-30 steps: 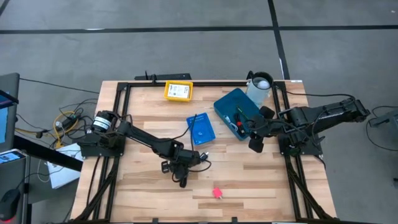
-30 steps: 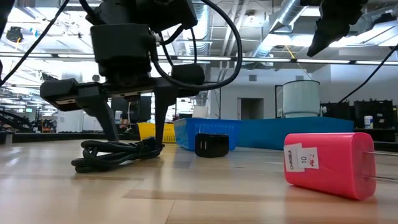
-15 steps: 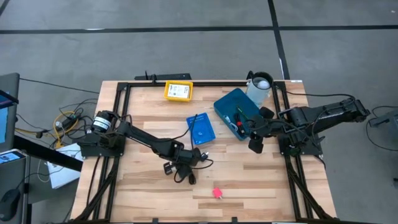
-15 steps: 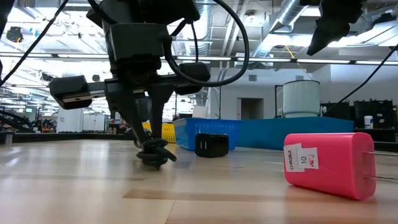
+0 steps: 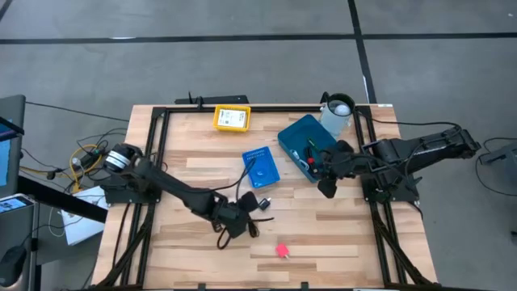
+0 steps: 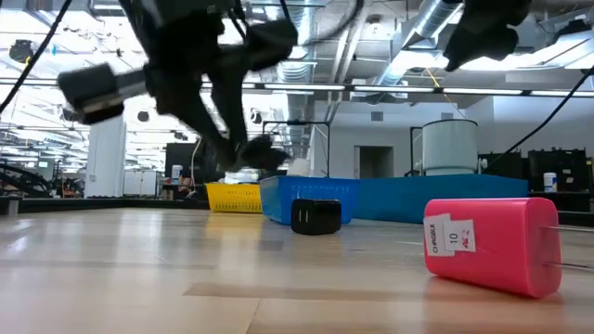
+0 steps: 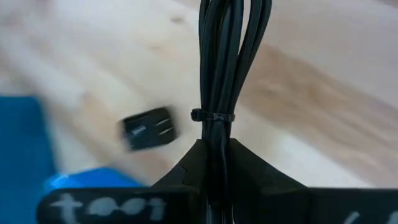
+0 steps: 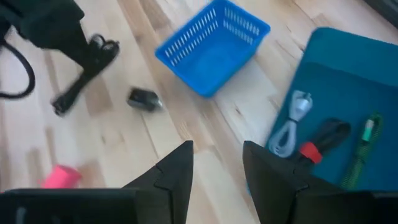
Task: Pick and place items into bin
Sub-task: Put the black charger cable into the dark blue bin
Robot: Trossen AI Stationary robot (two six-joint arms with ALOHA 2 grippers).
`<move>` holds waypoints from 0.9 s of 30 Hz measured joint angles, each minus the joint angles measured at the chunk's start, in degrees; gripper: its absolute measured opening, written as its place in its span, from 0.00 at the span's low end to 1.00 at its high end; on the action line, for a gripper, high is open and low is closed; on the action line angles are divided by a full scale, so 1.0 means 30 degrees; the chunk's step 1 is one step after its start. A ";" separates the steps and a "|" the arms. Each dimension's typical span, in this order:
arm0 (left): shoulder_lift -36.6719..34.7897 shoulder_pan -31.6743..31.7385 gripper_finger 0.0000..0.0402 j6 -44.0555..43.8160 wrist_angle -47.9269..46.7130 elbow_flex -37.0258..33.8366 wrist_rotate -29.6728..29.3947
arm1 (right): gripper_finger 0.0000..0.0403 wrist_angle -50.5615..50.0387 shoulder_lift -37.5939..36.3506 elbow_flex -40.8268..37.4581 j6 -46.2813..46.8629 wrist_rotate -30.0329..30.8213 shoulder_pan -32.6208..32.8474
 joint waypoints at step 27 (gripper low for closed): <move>-1.0312 0.0378 0.06 -0.5755 1.1772 0.0022 -0.8471 | 0.33 1.5526 0.0015 0.0000 -1.3455 0.3056 0.4385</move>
